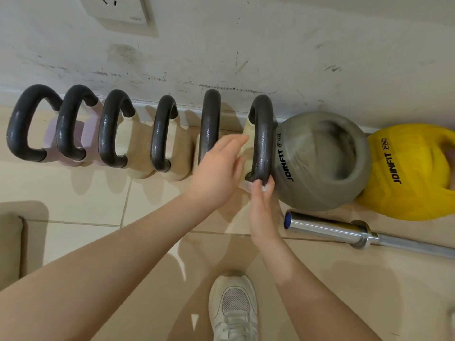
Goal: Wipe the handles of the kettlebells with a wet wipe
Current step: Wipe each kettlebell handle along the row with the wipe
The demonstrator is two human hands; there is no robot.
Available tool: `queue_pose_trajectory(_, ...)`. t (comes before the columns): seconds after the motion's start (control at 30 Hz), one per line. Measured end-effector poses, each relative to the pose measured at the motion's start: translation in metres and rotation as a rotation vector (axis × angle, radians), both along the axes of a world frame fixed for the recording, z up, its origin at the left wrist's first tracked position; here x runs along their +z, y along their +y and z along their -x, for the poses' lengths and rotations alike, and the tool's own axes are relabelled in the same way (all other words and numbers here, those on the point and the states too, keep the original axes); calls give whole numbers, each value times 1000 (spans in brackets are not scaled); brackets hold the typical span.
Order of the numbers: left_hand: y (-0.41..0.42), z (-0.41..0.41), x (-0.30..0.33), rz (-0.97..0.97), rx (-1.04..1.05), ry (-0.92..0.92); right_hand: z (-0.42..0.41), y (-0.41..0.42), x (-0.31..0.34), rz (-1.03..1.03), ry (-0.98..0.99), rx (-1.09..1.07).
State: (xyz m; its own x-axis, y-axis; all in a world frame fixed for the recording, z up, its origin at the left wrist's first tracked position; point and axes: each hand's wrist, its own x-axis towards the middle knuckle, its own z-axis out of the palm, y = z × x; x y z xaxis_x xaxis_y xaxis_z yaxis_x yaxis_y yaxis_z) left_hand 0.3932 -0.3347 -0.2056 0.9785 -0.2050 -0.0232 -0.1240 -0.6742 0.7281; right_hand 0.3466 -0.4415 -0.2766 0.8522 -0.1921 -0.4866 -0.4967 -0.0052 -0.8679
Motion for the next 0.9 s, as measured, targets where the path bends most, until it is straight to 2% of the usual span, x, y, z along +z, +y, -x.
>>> queue_pose_trajectory(0.1,-23,-12,2,90,22,380,-2,2,2,193,-138,112)
queue_pose_trajectory(0.3,-23,-29,3,381,273,673,-20,-8,11,344,-209,199)
queue_pose_trajectory(0.47,-22,-33,9,523,352,803,-68,-7,45,750,-355,374)
queue_pose_trajectory(0.57,-17,-33,16,658,473,807,-123,-12,58,872,-214,583)
queue_pose_trajectory(0.63,-13,-35,18,736,517,814,-147,-17,62,982,-192,739)
queue_pose_trajectory(0.77,-4,-36,18,845,533,875,-139,-16,74,1413,-340,1240)
queue_pose_trajectory(0.83,-4,-35,18,875,558,894,-114,-16,77,1557,-410,1484)
queue_pose_trajectory(0.9,-6,-34,19,840,566,878,-84,-14,74,1685,-505,1640)
